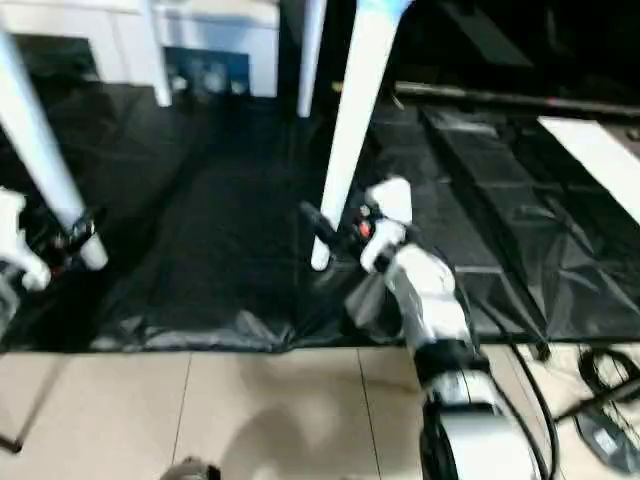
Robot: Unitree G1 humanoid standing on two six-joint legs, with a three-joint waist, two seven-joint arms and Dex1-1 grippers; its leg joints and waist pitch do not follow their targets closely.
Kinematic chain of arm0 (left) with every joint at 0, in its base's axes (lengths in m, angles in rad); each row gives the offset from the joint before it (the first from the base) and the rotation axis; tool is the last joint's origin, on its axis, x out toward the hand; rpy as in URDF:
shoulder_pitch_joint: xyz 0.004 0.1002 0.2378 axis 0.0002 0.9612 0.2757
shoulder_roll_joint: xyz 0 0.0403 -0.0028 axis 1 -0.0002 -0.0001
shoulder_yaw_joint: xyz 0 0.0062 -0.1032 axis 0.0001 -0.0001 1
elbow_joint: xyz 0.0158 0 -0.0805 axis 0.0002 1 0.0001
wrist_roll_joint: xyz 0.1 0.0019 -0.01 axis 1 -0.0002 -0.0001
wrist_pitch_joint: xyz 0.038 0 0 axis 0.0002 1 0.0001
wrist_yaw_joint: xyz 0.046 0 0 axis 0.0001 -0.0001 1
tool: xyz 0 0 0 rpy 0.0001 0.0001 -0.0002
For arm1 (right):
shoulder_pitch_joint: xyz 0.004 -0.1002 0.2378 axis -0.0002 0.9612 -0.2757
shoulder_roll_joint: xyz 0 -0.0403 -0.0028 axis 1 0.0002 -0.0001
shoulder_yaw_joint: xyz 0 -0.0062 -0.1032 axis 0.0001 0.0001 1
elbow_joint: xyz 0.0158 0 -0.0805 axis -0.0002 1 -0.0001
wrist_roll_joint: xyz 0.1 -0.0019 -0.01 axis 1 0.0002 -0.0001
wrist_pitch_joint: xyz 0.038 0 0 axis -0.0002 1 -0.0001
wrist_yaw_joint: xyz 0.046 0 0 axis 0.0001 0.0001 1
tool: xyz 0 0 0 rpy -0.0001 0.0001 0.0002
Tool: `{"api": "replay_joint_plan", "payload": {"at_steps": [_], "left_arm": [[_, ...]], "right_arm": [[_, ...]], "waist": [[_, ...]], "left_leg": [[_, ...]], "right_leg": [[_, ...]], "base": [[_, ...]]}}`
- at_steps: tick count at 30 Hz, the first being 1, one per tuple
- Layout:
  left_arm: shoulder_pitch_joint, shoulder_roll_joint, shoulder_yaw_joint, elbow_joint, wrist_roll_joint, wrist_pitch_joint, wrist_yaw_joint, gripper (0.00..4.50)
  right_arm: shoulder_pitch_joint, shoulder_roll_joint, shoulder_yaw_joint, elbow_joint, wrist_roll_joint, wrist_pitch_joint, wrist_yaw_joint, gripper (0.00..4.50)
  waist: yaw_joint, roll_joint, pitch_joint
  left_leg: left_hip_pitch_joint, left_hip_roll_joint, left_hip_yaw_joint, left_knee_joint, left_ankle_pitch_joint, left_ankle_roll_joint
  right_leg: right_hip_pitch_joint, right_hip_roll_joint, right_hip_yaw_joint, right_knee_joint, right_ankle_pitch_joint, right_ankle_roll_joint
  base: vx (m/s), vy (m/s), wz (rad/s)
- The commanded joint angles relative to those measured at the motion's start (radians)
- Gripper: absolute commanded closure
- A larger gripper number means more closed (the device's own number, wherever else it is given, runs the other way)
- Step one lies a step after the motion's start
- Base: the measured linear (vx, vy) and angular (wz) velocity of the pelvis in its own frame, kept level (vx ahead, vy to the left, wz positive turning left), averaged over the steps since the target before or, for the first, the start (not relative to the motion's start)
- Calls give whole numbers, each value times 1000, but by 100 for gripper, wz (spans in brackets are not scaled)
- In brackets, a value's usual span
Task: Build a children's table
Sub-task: Flip table
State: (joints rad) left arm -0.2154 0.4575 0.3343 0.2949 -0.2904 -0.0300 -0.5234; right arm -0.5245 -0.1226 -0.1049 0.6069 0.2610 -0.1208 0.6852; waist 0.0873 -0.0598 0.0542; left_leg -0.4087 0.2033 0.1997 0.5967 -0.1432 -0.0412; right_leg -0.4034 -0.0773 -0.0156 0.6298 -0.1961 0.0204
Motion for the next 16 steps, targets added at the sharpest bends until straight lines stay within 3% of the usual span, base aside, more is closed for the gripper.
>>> {"api": "replay_joint_plan", "payload": {"at_steps": [1, 2, 3, 5, 8, 10, 11, 13, 15, 16], "left_arm": [[32, -15, 8, -82, -6, 3, 42, 110], [68, -38, 20, -146, 3, 26, 89, 101], [118, -70, 30, -232, 19, 90, 158, 101], [185, -105, 5, -342, 61, 190, 227, 101], [241, -134, -31, -411, 110, 197, 254, 101], [271, -148, -53, -444, 139, 211, 279, 101], [281, -152, -61, -456, 153, 220, 293, 101], [329, -170, -68, -497, 173, 191, 302, 101], [371, -182, -64, -541, 197, 169, 322, 101], [375, -182, -64, -545, 202, 166, 324, 101]], "right_arm": [[38, -12, -11, -70, -12, 26, -36, 0], [85, -15, -8, -135, -12, 46, -58, 0], [166, -27, 6, -238, -24, 82, -79, 0], [276, -47, 22, -364, -50, 127, -104, 0], [334, -41, 0, -435, -39, 177, -140, 0], [367, -38, -5, -483, -37, 205, -158, 0], [380, -36, -5, -503, -36, 214, -165, 0], [435, -25, -9, -580, -38, 244, -196, 0], [490, -11, -12, -645, -39, 268, -231, 0], [496, -9, -12, -651, -37, 271, -234, 0]], "waist": [[-4, 25, -66], [-6, 25, -66], [-2, 16, -64], [2, 17, -60], [-2, 12, -59], [-8, 18, -54], [-8, 17, -50], [-10, 19, -48], [-8, 27, -47], [-10, 23, -48]], "left_leg": [[45, 32, -20, -90, -429, -73], [43, 30, -19, -90, -420, -69], [40, 36, -19, -92, -388, -66], [40, 35, -16, -92, -371, -45], [36, 31, -17, -92, -373, -42], [36, 32, -21, -96, -409, -58], [40, 30, -21, -96, -443, -62], [41, 30, -25, -98, -466, -69], [45, 31, -27, -100, -481, -75], [45, 31, -28, -101, -497, -78]], "right_leg": [[9, -43, 24, -80, -220, -164], [9, -40, 24, -80, -214, -162], [19, -39, 24, -75, -175, -159], [20, -35, 23, -81, -159, -147], [19, -37, 26, -92, -225, -118], [16, -35, 26, -99, -282, -92], [9, -35, 26, -104, -326, -80], [7, -37, 28, -110, -373, -60], [4, -35, 28, -115, -378, -52], [4, -32, 27, -116, -380, -48]], "base": [[56, -10, -1], [56, -10, -1], [0, 0, 0], [61, -5, 0], [20, 0, 0], [0, 0, 0], [0, 0, 0], [0, 0, 0], [0, 0, 0], [0, 0, 0]]}}
